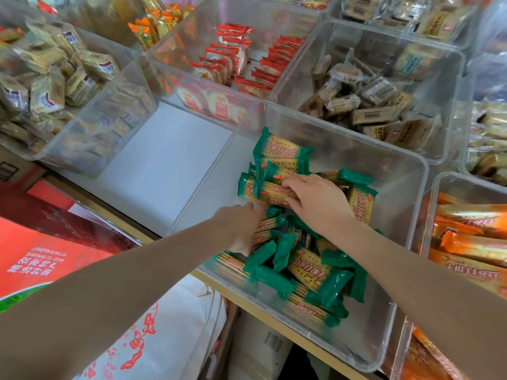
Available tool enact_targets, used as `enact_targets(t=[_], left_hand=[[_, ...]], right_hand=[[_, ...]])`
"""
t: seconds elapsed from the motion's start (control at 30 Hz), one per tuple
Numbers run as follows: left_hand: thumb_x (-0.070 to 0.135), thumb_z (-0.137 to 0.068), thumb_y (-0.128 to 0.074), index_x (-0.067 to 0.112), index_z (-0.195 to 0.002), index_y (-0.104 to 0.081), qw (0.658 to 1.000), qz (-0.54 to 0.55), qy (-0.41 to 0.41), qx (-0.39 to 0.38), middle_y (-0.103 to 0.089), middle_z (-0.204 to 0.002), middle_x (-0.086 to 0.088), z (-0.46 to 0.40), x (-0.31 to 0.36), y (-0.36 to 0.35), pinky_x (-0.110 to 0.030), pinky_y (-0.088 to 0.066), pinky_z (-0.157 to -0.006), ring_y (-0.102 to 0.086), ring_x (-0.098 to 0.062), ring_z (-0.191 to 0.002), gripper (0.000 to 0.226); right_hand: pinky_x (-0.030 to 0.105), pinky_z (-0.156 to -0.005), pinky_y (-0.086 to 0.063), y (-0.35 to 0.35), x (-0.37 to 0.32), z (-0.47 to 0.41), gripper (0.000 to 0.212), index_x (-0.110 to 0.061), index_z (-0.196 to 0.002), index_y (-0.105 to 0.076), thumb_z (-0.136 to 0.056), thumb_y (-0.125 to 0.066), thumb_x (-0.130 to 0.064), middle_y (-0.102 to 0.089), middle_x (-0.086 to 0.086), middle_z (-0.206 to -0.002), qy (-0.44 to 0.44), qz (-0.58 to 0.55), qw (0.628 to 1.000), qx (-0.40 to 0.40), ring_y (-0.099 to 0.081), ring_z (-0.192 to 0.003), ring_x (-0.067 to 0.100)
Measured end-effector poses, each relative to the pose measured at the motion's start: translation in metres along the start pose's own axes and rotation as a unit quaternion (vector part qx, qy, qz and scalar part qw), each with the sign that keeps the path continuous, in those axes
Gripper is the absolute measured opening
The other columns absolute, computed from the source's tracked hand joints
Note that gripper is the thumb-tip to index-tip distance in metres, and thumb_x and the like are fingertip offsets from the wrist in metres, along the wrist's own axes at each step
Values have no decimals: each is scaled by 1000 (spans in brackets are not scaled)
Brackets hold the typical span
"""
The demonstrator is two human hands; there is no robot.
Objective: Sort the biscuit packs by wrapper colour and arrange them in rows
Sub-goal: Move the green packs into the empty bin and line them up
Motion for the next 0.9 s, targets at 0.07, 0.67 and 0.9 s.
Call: enact_targets(t=[0.07, 0.67, 0.9], left_hand=[[35, -78, -70, 16, -140, -22, 997, -55, -28, 38, -45, -128, -7, 6, 2, 4, -34, -47, -86, -50, -23, -108, 80], [12, -92, -47, 2, -146, 1, 958, -218, -11, 188, -17, -146, -21, 15, -7, 17, -41, -24, -109, -23, -35, -132, 72], [47, -73, -71, 2, -144, -16, 966, -196, -20, 169, -28, -142, -19, -1, -5, 13, -40, -27, -108, -31, -34, -130, 100]], right_hand=[[33, -87, -42, -2, -2, 0, 30, -18, -124, -53, -96, -47, -26, -59, 1, -121, 5, 9, 1000, -5, -52, -108, 22], [33, -72, -47, -32, -32, -13, 21, -12, -111, -55, -92, -48, -6, -50, 3, -115, 30, 27, 997, -60, -48, -110, 22], [39, -85, -45, 11, 18, -8, 38, -13, -122, -51, -87, -60, -23, -51, 9, -121, -46, 10, 998, 35, -51, -108, 28]])
Point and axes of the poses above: each hand's wrist, its own z-axis away from the middle knuckle, its own y-axis out of the back of the hand, x = y × z, the point moved 9 cm from there along -z, towards the middle knuckle
